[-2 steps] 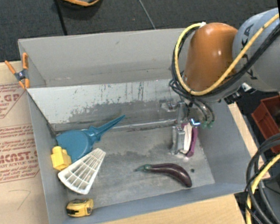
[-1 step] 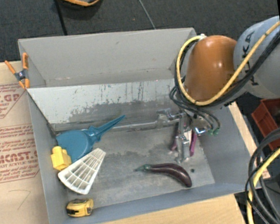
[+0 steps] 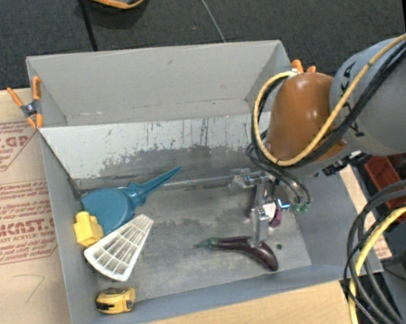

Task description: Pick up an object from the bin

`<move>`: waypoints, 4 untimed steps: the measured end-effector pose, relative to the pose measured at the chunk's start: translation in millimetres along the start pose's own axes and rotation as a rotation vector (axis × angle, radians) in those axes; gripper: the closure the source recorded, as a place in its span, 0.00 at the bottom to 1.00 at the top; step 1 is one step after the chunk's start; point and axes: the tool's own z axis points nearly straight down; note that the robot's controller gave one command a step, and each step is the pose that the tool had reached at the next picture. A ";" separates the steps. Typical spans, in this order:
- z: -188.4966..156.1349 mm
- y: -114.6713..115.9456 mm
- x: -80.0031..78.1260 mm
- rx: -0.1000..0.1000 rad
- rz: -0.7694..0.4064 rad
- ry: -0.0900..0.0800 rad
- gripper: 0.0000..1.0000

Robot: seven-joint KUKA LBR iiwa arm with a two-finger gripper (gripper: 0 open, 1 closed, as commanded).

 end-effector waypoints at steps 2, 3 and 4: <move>52.5 -22.4 19.3 -0.001 0.186 -0.001 1.00; 52.6 -22.4 19.4 -0.001 0.186 0.000 1.00; 52.6 -22.4 19.4 -0.001 0.186 0.000 1.00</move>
Offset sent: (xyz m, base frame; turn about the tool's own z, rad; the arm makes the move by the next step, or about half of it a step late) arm -0.0185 -0.0240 -0.0524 0.1874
